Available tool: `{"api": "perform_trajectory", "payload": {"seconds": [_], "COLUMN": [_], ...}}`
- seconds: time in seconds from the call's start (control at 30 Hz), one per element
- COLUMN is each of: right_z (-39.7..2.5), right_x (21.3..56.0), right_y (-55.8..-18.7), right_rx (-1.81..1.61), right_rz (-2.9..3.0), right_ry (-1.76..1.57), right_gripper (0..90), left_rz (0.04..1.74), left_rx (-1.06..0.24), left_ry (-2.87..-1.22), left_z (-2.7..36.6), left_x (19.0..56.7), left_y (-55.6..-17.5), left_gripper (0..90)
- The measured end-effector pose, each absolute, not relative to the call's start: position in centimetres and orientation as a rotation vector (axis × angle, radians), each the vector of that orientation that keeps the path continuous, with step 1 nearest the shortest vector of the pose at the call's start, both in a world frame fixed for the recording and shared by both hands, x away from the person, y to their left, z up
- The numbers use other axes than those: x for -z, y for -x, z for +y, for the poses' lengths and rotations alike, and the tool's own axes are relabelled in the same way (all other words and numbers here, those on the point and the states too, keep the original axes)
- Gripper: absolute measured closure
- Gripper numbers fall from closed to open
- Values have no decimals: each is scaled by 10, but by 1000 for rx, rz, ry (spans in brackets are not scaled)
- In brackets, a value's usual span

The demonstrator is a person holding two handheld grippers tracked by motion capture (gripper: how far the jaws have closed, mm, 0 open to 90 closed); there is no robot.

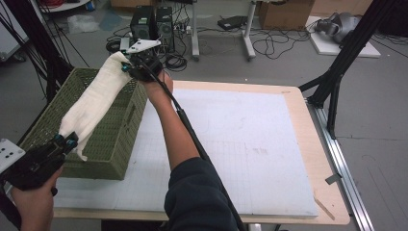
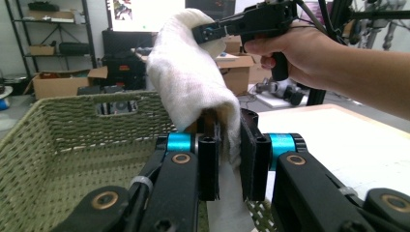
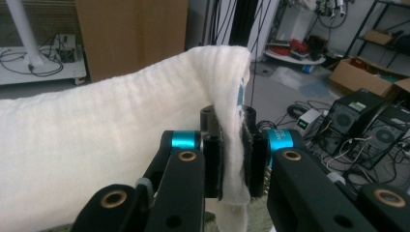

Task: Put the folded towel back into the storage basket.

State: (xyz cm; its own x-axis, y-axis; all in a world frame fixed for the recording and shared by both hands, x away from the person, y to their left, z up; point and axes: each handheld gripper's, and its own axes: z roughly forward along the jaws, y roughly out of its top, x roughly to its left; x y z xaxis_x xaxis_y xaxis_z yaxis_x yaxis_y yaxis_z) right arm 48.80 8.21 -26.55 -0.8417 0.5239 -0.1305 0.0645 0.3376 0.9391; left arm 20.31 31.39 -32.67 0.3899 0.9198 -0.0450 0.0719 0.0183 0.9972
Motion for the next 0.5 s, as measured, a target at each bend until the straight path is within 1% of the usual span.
{"api": "perform_trajectory", "payload": {"seconds": [0.17, 0.23, 0.27, 0.3, 0.33, 0.4, 0.43, 0.5], "right_z": [103, 111, 115, 120, 124, 132, 135, 137], "right_x": [266, 269, 271, 274, 276, 283, 285, 287], "right_y": [-491, -494, -496, -498, -500, -502, -502, -501], "right_rx": [-1490, -1487, -1484, -1477, -1476, -1465, -1476, -1482], "right_rz": [2211, 2216, 2220, 2223, 2229, 2193, 2183, 2202], "right_ry": [-499, -506, -507, -518, -535, -604, -643, -635], "right_gripper": [826, 825, 825, 816, 759, 433, 392, 386], "left_rz": [998, 1024, 1043, 1062, 1082, 1128, 1132, 1132], "left_rx": [-855, -849, -835, -818, -809, -827, -835, -845], "left_ry": [-1380, -1359, -1349, -1337, -1319, -1275, -1260, -1249], "left_z": [319, 322, 323, 325, 326, 330, 332, 335], "left_x": [329, 330, 330, 330, 331, 332, 332, 331], "left_y": [-204, -204, -204, -206, -207, -207, -207, -206], "left_gripper": [797, 780, 741, 674, 589, 392, 354, 339]}}
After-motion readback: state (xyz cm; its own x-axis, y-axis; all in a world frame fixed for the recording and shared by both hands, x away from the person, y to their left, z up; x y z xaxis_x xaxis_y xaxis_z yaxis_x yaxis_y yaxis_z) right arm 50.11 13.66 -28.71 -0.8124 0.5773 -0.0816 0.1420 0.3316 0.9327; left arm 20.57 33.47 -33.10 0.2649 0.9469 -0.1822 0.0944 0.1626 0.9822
